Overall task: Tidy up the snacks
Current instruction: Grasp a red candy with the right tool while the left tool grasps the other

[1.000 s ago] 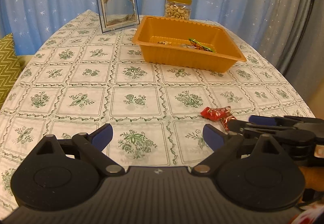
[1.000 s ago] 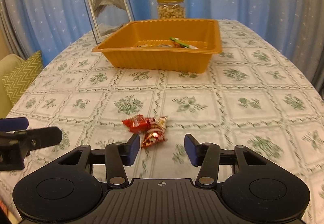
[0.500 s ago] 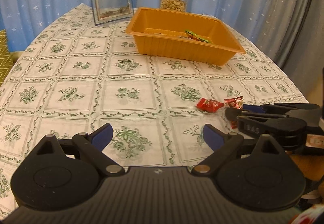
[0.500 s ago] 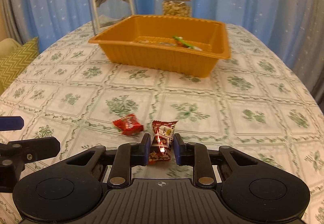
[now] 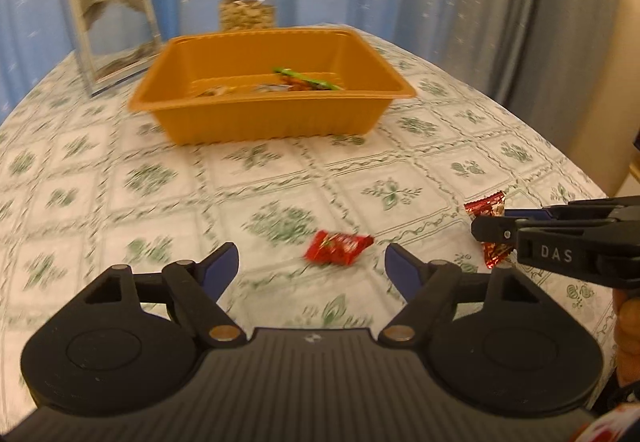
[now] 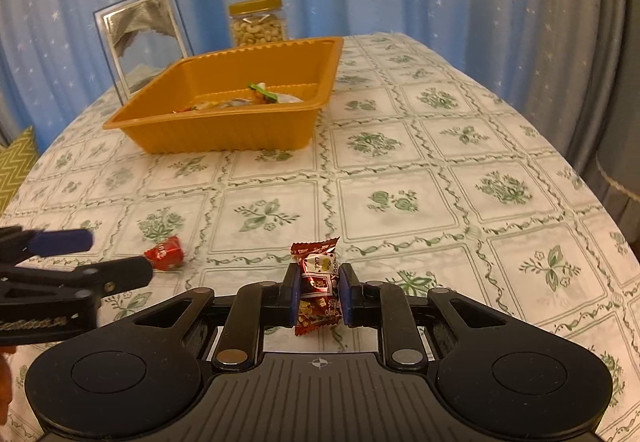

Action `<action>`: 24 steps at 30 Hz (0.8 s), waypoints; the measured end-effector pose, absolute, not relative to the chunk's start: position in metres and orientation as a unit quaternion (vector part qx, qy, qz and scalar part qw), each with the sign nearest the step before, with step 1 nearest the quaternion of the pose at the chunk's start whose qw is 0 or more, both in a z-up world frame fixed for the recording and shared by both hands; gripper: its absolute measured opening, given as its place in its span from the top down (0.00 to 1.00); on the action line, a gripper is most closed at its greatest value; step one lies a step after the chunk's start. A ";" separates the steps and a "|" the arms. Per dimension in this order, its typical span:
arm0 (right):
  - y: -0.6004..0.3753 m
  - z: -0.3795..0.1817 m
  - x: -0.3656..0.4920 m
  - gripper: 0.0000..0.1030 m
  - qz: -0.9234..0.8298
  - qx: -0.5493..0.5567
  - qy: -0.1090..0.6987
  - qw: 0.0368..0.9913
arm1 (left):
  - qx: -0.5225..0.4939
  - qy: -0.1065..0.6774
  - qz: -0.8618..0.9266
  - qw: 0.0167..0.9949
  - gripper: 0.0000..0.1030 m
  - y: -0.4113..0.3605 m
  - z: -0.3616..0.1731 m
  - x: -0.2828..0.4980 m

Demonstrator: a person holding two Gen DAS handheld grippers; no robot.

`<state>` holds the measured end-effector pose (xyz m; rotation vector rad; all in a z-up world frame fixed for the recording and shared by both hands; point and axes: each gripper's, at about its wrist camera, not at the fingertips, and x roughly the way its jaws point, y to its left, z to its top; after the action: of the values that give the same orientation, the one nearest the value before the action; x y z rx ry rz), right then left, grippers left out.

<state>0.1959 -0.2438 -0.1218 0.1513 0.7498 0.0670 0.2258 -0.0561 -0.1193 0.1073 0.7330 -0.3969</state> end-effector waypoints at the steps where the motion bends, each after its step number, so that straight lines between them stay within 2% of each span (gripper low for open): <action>1: -0.245 -0.122 0.196 0.81 0.032 0.077 0.366 0.927 | 0.058 0.355 -0.197 0.912 0.29 -0.059 -0.121 0.229; 3: -0.247 -0.124 0.195 0.81 0.031 0.081 0.366 0.927 | 0.066 0.358 -0.207 0.908 0.38 -0.065 -0.125 0.235; 5: -0.249 -0.124 0.196 0.81 0.031 0.085 0.365 0.926 | 0.076 0.363 -0.215 0.903 0.53 -0.070 -0.129 0.241; 7: -0.250 -0.124 0.196 0.81 0.030 0.087 0.364 0.927 | 0.082 0.371 -0.222 0.898 0.60 -0.074 -0.133 0.245; 12: -0.252 -0.126 0.197 0.81 0.029 0.094 0.363 0.926 | 0.082 0.375 -0.220 0.897 0.69 -0.075 -0.138 0.247; 15: -0.252 -0.126 0.197 0.81 0.029 0.095 0.363 0.927 | 0.083 0.374 -0.219 0.898 0.79 -0.076 -0.137 0.245; 24: -0.245 -0.113 0.190 0.81 0.040 0.091 0.350 0.931 | 0.077 0.371 -0.202 0.903 0.82 -0.074 -0.121 0.229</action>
<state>0.1904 -0.2448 -0.1134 0.1867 0.7166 0.0824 0.2294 -0.0736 -0.1210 0.1584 0.7674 -0.4170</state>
